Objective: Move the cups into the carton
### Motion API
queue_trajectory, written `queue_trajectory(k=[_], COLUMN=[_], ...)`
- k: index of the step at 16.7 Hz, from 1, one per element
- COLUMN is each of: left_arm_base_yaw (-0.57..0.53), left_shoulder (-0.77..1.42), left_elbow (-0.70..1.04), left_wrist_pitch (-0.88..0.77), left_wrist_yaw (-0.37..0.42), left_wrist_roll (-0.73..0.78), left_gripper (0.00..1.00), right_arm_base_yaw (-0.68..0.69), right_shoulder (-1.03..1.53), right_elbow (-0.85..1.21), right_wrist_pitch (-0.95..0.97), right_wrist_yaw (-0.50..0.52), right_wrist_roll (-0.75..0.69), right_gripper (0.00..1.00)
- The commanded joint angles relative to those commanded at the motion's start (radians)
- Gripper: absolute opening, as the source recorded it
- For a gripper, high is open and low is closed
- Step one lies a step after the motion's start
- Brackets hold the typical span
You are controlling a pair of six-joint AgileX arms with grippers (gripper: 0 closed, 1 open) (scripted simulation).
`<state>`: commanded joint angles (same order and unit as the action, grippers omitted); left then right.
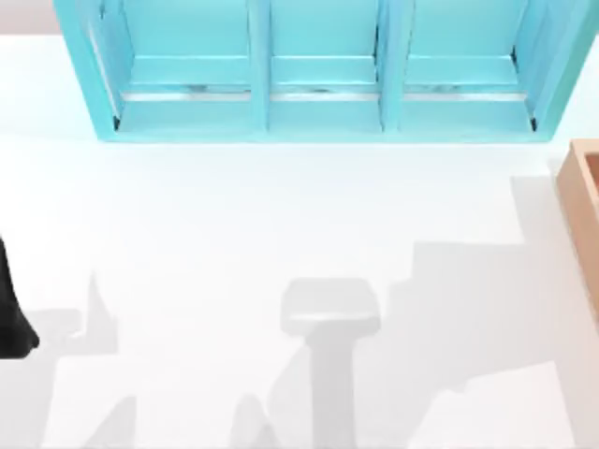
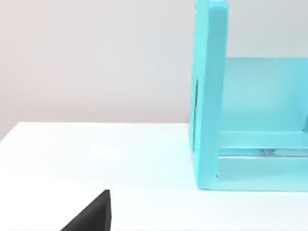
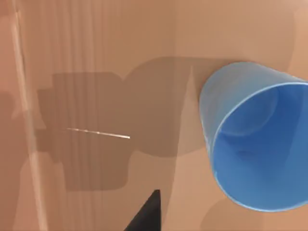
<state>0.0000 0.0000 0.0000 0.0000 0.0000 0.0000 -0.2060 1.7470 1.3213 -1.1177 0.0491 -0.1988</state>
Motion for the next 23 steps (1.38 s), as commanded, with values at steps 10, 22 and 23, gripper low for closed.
queue_trajectory(k=[10, 22, 23], left_arm_base_yaw=[0.0, 0.0, 0.0], left_shoulder=[0.0, 0.0, 0.0], left_elbow=[0.0, 0.0, 0.0], left_wrist_pitch=[0.0, 0.0, 0.0], left_wrist_yaw=[0.0, 0.0, 0.0], left_wrist_roll=[0.0, 0.0, 0.0], left_gripper=[1.0, 1.0, 1.0], right_arm_base_yaw=[0.002, -0.003, -0.003], right_shoulder=[0.0, 0.006, 0.005], right_elbow=[0.003, 0.395, 0.404], right_wrist_pitch=[-0.003, -0.389, -0.398], right_wrist_yaw=[0.0, 0.0, 0.0], right_wrist_roll=[0.0, -0.005, -0.005], right_gripper=[1.0, 1.0, 1.0])
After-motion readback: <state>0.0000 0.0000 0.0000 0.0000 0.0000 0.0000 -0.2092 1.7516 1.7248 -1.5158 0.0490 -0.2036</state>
